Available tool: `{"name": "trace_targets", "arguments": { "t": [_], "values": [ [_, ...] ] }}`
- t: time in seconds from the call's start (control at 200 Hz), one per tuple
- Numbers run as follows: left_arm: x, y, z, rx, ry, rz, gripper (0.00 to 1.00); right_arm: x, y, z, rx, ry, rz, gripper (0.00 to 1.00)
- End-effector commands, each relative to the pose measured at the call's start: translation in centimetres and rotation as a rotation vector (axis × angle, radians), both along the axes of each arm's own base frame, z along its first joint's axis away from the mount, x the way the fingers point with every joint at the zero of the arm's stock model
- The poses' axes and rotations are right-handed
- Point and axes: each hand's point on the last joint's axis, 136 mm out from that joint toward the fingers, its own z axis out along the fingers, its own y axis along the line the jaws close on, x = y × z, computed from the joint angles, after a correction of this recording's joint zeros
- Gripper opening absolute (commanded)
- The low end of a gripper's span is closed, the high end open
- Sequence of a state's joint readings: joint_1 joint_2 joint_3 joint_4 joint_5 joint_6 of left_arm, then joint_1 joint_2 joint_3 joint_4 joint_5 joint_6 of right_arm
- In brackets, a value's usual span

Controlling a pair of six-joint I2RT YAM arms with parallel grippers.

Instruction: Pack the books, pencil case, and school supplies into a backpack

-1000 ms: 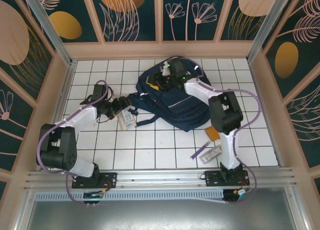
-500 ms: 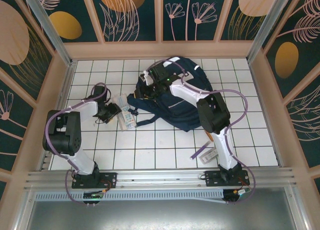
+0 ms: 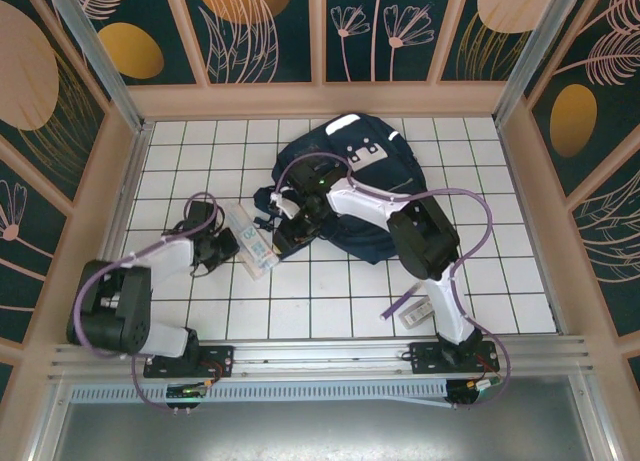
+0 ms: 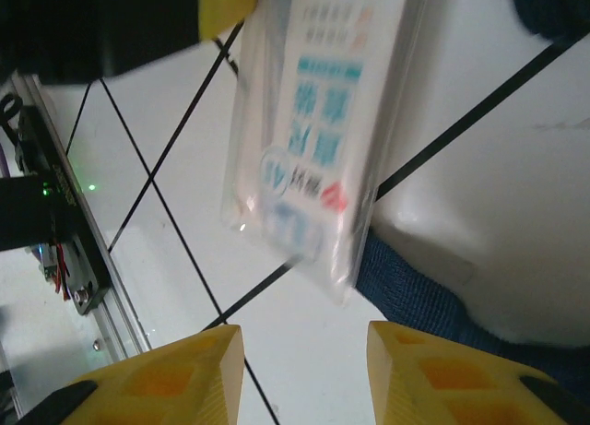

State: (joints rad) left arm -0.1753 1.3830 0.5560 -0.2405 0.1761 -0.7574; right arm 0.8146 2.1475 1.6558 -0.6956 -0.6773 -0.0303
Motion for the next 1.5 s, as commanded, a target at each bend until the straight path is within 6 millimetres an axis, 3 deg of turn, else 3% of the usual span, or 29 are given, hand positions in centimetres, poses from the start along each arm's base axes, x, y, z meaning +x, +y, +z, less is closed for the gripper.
{"name": "trace_targets", "arguments": {
  "t": [0.0,0.185,0.335,0.596,0.721,0.976,1.066,1.151,1.171,1.231,1.316,1.411,1.496],
  "values": [
    [-8.2,-0.5,-2.1,-0.052,0.282,-0.003,0.0,-1.1,0.9,-0.4,-0.027,0.001,0.05,0.41],
    [-8.5,-2.8,-1.8,-0.198,0.306,-0.025,0.0,-0.1,1.4,-3.9,-0.125,-0.018,0.038,0.46],
    [-9.2,-3.4,-1.4,-0.252,0.295,-0.009,0.0,-0.1,2.4,-4.3,-0.102,0.033,0.032,0.51],
    [-9.3,-4.5,-1.2,-0.336,0.3,0.004,0.0,-0.4,3.0,-5.6,-0.096,0.097,0.039,0.5],
    [-8.9,-5.1,-1.1,-0.379,0.293,0.022,0.0,-1.0,3.0,-5.5,-0.081,0.122,0.07,0.42],
    [-6.8,-7.0,0.3,-0.474,0.238,0.035,0.0,-1.5,2.9,-4.8,-0.054,0.128,0.097,0.12],
    [-6.1,-7.0,1.1,-0.459,0.209,0.026,0.0,-1.3,2.9,-3.2,-0.021,0.11,0.095,0.0],
    [-4.7,-6.3,2.7,-0.4,0.147,0.023,0.0,-0.8,2.8,0.0,0.042,0.101,0.066,0.0],
    [-4.1,-6.0,3.3,-0.373,0.119,0.024,0.04,-0.6,2.7,0.6,0.05,0.1,0.05,0.0],
    [-1.6,-4.7,6.1,-0.271,-0.013,0.02,0.1,0.3,2.0,3.4,0.089,0.076,0.009,0.0],
    [2.6,-4.2,12.0,-0.146,-0.294,-0.057,0.11,2.3,-0.1,7.3,0.141,0.024,-0.079,0.0],
    [5.2,-6.4,17.8,-0.114,-0.53,-0.156,0.2,4.8,-3.8,11.9,0.208,-0.027,-0.189,0.0],
    [6.0,-10.5,21.4,-0.083,-0.689,-0.33,0.25,7.4,-8.0,15.7,0.242,-0.109,-0.314,0.0]
  ]
}}
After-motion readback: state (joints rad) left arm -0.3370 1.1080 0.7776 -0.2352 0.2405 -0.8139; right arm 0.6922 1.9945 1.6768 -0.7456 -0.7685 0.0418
